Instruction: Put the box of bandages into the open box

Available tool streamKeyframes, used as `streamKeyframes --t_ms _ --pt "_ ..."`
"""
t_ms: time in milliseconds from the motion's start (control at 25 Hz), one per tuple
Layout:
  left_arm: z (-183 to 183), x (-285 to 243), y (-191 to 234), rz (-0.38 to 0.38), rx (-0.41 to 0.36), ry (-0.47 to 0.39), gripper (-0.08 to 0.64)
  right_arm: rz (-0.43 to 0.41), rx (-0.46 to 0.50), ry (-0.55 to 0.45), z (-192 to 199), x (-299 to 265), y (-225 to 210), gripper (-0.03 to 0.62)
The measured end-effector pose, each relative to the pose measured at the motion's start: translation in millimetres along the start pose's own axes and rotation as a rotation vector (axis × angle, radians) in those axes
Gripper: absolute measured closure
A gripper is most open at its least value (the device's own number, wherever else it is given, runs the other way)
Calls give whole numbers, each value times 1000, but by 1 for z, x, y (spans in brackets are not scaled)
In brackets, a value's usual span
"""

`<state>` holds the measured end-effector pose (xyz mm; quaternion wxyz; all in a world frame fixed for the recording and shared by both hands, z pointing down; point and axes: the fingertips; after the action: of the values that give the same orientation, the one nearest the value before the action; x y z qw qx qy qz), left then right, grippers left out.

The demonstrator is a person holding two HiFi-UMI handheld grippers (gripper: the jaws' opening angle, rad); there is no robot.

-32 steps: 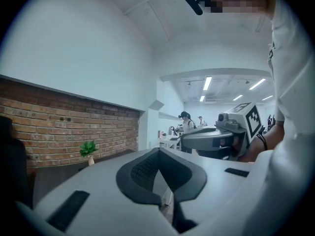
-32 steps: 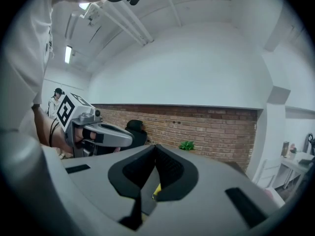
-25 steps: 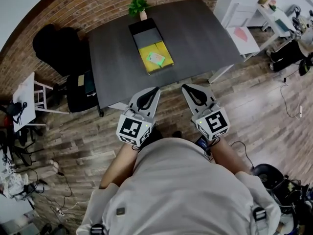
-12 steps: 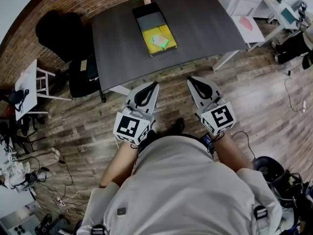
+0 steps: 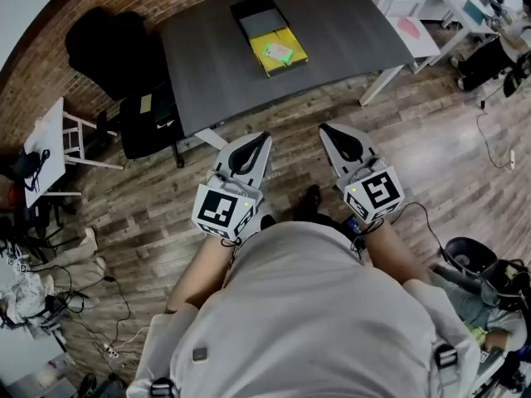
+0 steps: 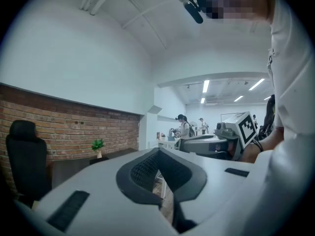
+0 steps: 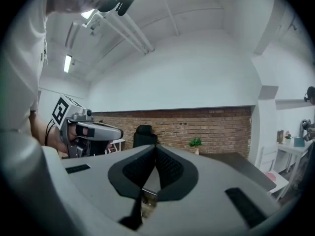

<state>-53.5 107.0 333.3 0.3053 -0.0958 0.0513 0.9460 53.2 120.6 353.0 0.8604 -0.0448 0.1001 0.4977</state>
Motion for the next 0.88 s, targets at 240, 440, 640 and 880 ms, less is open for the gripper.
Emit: streamKeyframes --t_ms 240,440,640,880 --pt "11 64 -2 42 -26 -20 545 44 2 -10 3 15 68 571" --pt "13 99 -2 68 -42 -33 545 58 8 -16 5 20 107 571" --pt "19 119 -1 71 -32 -43 545 52 24 -4 11 26 129 571" --pt "25 130 2 78 -27 -48 545 69 15 -12 10 28 139 571"
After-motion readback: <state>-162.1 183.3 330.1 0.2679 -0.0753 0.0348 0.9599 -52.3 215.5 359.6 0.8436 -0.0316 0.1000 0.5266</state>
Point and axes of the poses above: the fingertips, and each gripper's own axes: x backward along the fingers, y to its left, z out of its underside, and after that the axes turned 7 degrees about y, right-handed
